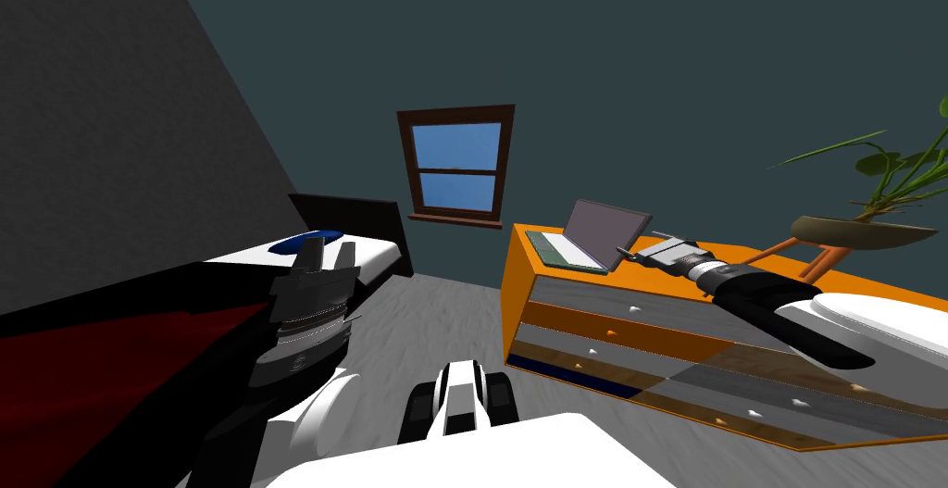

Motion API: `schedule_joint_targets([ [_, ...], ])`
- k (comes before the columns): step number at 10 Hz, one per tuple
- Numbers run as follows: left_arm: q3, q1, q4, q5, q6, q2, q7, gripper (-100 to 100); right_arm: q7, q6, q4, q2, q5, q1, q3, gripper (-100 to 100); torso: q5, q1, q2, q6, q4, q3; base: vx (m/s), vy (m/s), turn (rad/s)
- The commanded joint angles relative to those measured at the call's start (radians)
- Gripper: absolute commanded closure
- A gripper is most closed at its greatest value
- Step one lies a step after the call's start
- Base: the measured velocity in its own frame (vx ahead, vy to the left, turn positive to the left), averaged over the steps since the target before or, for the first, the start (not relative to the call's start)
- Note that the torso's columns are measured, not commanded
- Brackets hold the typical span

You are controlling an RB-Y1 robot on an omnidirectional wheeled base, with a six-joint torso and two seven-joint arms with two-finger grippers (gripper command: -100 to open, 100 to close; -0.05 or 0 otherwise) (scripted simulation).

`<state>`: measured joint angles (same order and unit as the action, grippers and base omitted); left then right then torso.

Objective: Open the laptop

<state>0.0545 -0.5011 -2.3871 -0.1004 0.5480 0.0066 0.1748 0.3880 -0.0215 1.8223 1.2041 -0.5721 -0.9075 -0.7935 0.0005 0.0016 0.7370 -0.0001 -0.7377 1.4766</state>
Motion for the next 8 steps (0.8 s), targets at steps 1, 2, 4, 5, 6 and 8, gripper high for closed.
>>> schedule_joint_targets([
  [1, 0.000, 0.000, 0.000, 0.000, 0.000, 0.000, 0.000, 0, 0.037, 0.025, 0.018, 0.000, -0.040, -0.011, 0.006, 100, 0.000, 0.000, 0.000, 0.000, 0.000, 0.000, 0.007, 0.027, 0.024],
  [2, 0.000, 0.000, 0.000, 0.000, 0.000, 0.000, 0.000, 0, 0.055, 0.038, 0.028, 0.001, -0.061, -0.016, 0.009, 100, 0.000, 0.000, 0.000, 0.000, 0.000, 0.000, 0.015, 0.052, 0.021],
  [4, 0.000, 0.000, 0.000, 0.000, 0.000, 0.000, 0.000, 0, 0.092, 0.063, 0.046, 0.001, -0.101, -0.027, 0.015, 100, 0.000, 0.000, 0.001, 0.000, 0.000, 0.000, 0.010, 0.050, 0.017],
  [5, 0.000, 0.000, 0.000, 0.000, 0.000, 0.000, 0.000, 0, 0.110, 0.075, 0.055, 0.001, -0.121, -0.033, 0.018, 100, -0.001, -0.002, 0.001, 0.000, 0.000, -0.001, 0.008, 0.039, 0.014],
  [6, 0.000, 0.000, 0.000, 0.000, 0.000, 0.000, 0.000, 0, 0.128, 0.088, 0.064, 0.001, -0.141, -0.038, 0.021, 100, -0.001, -0.003, 0.001, 0.000, 0.000, -0.001, 0.004, 0.037, 0.018],
  [8, 0.000, 0.000, 0.000, 0.000, 0.000, 0.000, 0.000, 0, 0.165, 0.113, 0.083, 0.002, -0.182, -0.049, 0.027, 100, -0.001, -0.002, 0.001, 0.000, 0.000, -0.001, 0.006, 0.040, 0.017],
])
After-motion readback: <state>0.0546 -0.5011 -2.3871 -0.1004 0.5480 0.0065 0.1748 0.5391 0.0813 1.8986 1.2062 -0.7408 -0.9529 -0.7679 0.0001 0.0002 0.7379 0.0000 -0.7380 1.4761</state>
